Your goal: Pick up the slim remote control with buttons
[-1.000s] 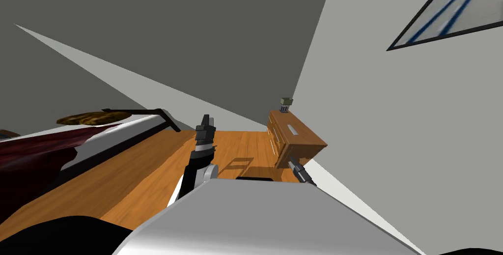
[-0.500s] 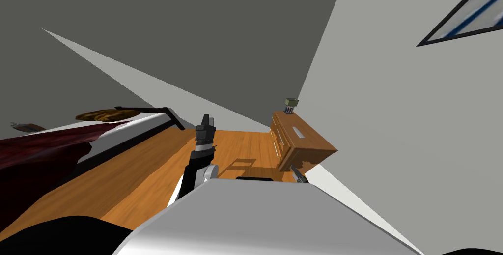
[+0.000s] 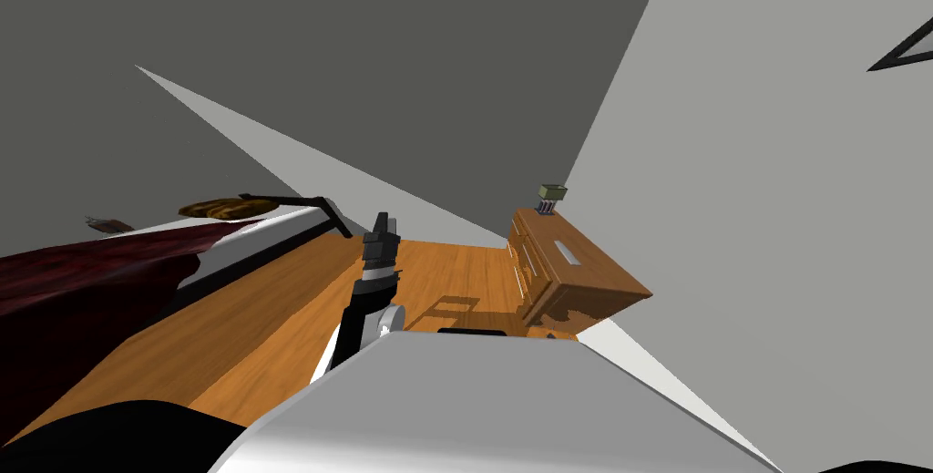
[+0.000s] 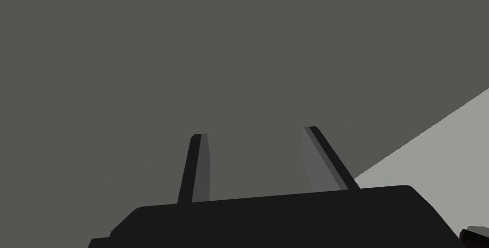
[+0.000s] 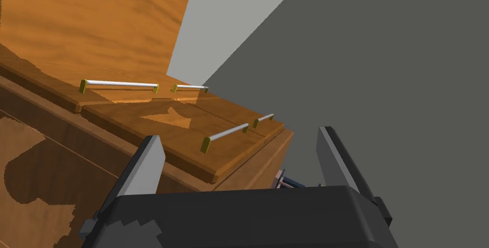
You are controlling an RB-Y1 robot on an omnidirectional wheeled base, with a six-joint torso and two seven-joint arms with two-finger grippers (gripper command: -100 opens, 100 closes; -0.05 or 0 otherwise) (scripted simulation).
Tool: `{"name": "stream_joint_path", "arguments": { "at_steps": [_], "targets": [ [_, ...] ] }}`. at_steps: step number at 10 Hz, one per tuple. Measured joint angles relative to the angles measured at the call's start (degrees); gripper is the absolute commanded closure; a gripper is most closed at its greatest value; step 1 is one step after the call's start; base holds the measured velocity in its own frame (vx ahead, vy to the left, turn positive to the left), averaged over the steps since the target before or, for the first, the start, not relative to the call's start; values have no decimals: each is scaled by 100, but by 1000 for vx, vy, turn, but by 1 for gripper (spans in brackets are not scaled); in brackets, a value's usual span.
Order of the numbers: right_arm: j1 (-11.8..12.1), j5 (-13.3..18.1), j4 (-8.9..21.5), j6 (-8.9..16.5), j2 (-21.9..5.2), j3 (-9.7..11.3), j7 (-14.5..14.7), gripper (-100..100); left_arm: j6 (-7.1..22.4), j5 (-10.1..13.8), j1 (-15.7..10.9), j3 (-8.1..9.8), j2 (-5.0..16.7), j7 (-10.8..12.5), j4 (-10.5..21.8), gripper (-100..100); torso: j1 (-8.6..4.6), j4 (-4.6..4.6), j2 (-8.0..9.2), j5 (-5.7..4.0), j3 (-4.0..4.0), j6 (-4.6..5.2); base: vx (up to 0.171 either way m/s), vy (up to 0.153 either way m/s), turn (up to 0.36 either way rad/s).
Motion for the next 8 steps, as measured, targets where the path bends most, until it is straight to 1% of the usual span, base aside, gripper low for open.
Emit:
{"name": "stream_joint_path", "arguments": {
  "at_steps": [1,2,3,4,5,6,7,8],
  "targets": [
    [98,-19,22,9,-117,44,17,-100,0,0,0,0,0,0,0,0,-3,-1,1,1,-1,2,107,43,160],
    [237,-34,117,37,-268,149,77,-100,0,0,0,0,0,0,0,0,-5,-1,-4,0,-3,1,97,34,74],
    [266,-41,247,27,-348,216,114,-100,0,0,0,1,0,0,0,0,-7,-1,-2,-1,-2,2,119,28,167],
    [330,-65,282,107,-505,323,145,-100,0,0,0,0,0,0,0,0,-11,-2,-10,-1,-6,-1,109,20,99],
    [311,-81,528,31,-620,391,142,-100,0,0,1,1,0,0,0,0,-14,-2,-7,-2,-5,2,142,31,179],
    [324,-90,690,43,-752,516,175,-100,0,0,1,0,0,0,0,0,-11,-3,-18,-2,-10,-1,121,22,85],
    [456,-117,671,92,-898,536,208,-100,0,0,1,1,0,0,-1,0,-11,-4,-12,0,-8,3,46,1,-20],
    [439,-114,842,21,-909,564,220,-100,0,0,0,1,0,0,0,0,-15,1,10,-3,4,4,97,0,176]
  ]
}}
